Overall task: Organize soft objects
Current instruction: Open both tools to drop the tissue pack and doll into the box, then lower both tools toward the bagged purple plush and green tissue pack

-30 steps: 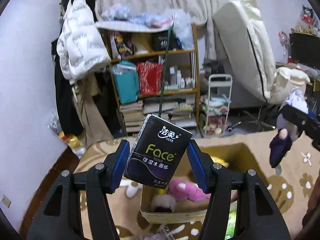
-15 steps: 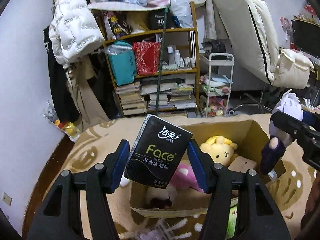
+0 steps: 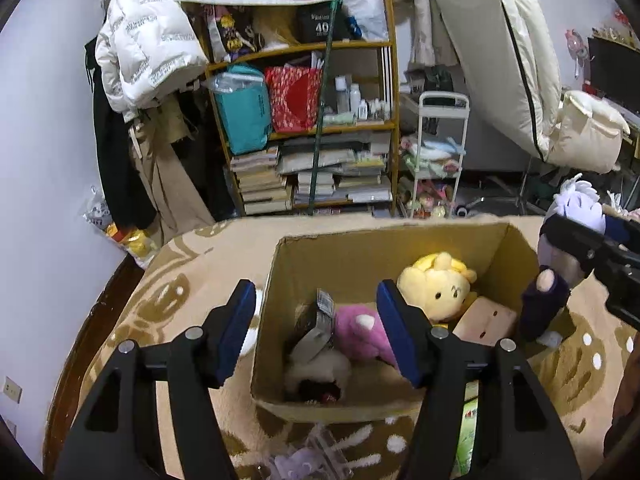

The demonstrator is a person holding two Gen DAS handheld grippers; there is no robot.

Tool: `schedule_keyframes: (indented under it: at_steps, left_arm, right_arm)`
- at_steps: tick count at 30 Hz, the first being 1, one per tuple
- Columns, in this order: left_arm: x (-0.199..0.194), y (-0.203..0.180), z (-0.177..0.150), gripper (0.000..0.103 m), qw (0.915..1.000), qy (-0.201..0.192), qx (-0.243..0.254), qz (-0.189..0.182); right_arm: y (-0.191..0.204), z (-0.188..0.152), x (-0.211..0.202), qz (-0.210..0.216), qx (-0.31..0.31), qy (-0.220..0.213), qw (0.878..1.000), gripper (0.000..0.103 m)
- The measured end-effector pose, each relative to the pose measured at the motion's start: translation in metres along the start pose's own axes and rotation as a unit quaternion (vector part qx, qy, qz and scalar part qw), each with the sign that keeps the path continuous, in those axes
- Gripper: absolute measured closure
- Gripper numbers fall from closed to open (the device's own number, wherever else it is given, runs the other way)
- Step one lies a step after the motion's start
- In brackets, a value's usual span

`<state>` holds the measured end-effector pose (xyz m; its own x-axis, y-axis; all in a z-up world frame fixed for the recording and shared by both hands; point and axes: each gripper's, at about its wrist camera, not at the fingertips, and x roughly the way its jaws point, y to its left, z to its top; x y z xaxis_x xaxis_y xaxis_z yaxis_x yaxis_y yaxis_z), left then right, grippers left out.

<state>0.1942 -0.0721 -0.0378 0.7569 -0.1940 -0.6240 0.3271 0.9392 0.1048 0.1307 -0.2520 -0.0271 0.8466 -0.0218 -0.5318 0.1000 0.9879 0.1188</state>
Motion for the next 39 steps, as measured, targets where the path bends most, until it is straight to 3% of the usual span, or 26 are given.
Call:
schedule_keyframes:
  at_steps: [3, 13, 19, 22, 30, 39]
  left_arm:
    - [-0.001, 0.004, 0.001, 0.041, 1.0, 0.006, -0.006, 0.001]
    - [-0.017, 0.019, -0.002, 0.03, 0.9997, 0.015, -0.017, 0.011]
    - [-0.04, 0.027, -0.008, 0.018, 0.9995, 0.014, -0.005, 0.028]
    - [-0.052, 0.033, -0.012, 0.012, 0.9993, 0.021, -0.008, 0.029]
    - [-0.071, 0.046, -0.027, 0.011, 0.998, 0.05, -0.026, 0.029]
    - [-0.072, 0.057, -0.048, 0.011, 0.9955, 0.08, -0.03, 0.043]
  right_arm:
    - [0.002, 0.001, 0.0, -0.005, -0.01, -0.003, 1.0, 0.019]
    - [0.003, -0.002, -0.014, -0.006, 0.006, 0.001, 1.0, 0.008]
    - [0.004, 0.002, -0.028, -0.002, 0.021, -0.001, 1.0, 0.0]
    - [0.005, 0.003, -0.04, -0.002, 0.026, -0.008, 1.0, 0.0]
    - [0.009, -0.003, -0.061, 0.002, 0.035, -0.001, 0.999, 0.0]
    - [0.015, -0.017, -0.068, 0.01, 0.035, 0.033, 0.999, 0.0]
